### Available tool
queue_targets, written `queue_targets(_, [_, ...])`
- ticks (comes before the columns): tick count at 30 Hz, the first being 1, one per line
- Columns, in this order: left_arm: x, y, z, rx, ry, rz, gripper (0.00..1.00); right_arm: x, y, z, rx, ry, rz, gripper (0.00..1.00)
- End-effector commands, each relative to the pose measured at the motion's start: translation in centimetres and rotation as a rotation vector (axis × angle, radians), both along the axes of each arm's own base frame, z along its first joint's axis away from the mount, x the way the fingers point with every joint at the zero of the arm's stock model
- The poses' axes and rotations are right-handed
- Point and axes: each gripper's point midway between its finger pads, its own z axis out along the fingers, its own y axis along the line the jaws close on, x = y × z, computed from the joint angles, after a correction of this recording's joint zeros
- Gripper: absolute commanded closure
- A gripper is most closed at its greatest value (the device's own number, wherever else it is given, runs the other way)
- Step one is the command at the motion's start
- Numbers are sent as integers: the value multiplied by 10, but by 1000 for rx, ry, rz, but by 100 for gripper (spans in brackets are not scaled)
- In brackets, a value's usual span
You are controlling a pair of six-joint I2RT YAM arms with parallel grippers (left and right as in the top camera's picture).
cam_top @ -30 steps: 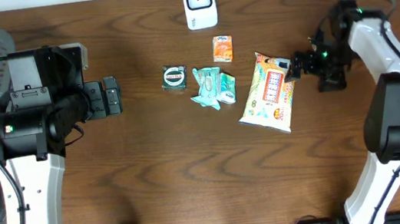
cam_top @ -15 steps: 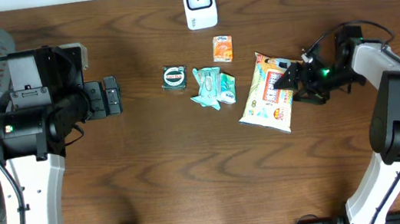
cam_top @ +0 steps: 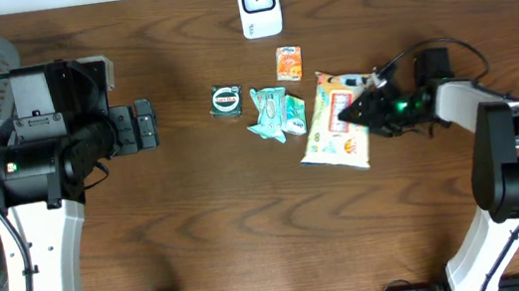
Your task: Scan the item barcode
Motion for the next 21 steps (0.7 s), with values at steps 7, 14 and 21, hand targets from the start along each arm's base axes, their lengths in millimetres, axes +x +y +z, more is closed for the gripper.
queue_targets(7, [1, 3, 2, 13, -4, -1, 2, -4, -11, -23, -104, 92, -30, 99])
queue_targets(14, [1, 3, 2, 13, -4, -1, 2, 20, -41, 41, -301, 23, -15, 99])
queue_targets(21, [1, 3, 2, 13, -4, -1, 2, 18, -75, 103, -714, -31, -43, 99])
